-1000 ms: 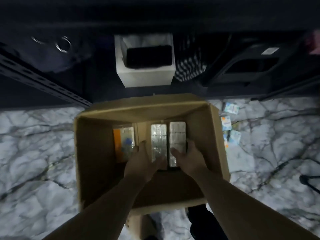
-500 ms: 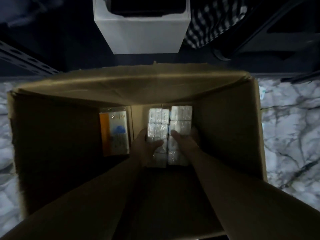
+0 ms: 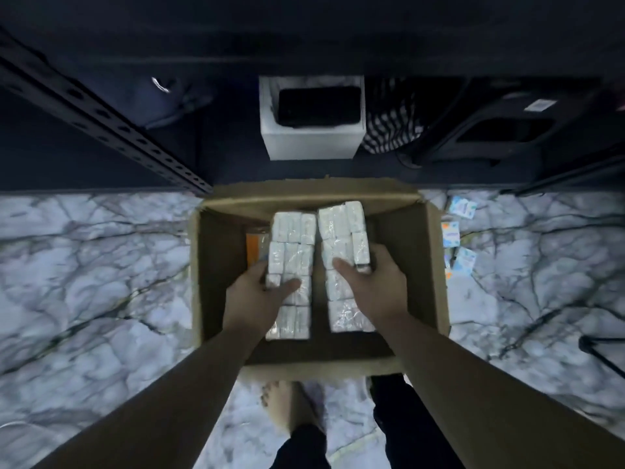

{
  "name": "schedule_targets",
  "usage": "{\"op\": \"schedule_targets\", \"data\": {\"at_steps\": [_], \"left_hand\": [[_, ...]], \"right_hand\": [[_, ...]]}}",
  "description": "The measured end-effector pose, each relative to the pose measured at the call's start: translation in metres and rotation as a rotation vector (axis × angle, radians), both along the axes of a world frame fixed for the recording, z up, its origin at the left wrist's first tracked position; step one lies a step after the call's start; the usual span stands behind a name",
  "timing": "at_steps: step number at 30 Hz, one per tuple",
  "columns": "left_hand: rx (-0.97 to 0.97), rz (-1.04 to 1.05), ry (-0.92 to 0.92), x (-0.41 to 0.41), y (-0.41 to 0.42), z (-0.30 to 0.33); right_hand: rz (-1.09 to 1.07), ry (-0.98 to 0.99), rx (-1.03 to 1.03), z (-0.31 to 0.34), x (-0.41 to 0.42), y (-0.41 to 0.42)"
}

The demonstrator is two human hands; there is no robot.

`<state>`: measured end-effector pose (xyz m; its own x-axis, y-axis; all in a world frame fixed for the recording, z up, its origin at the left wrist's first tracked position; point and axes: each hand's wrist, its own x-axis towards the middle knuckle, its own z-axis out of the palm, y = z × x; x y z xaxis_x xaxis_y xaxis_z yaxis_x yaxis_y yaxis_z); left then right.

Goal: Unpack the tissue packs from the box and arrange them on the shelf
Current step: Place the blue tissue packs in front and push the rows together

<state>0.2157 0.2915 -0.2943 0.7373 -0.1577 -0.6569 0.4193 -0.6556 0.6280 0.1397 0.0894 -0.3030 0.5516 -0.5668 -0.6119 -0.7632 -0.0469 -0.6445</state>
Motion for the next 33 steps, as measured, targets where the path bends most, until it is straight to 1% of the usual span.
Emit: {"op": "schedule_targets", "data": {"at_steps": [4,7,12,14,19,23,27,29,33], "left_hand": [[-0.109,0.072,-0.068,-0.002,0.011,0.099],[-0.194,0.087,-0.088,-0.004,0.021,0.176],[-0.330,0.123,-0.140,-0.011,0.028,0.318],[-0.378,0.125,-0.159,-0.012,0.032,0.369],[-0.477,0.132,-0.230,-0.023,0.033,0.467],[-0.615,0.167,-0.212,-0.023,0.019,0.519],[-0.743,0.130,-0.094,-0.016,-0.002,0.562],[-0.788,0.114,-0.069,-0.011,-0.016,0.579],[-0.832,0.169,-0.059,0.000,-0.052,0.616]], "right_hand": [[-0.061,-0.105,0.030,0.085,-0.006,0.009],[-0.058,-0.186,0.050,0.159,-0.008,0.013],[-0.047,-0.321,0.063,0.309,-0.008,0.010],[-0.076,-0.388,0.085,0.367,-0.008,0.011],[-0.096,-0.525,0.083,0.483,-0.012,0.010],[-0.056,-0.568,0.142,0.539,-0.017,-0.003],[-0.025,-0.613,0.204,0.580,-0.015,-0.026],[-0.011,-0.646,0.227,0.595,-0.010,-0.039],[0.014,-0.736,0.280,0.624,0.005,-0.067]]}}
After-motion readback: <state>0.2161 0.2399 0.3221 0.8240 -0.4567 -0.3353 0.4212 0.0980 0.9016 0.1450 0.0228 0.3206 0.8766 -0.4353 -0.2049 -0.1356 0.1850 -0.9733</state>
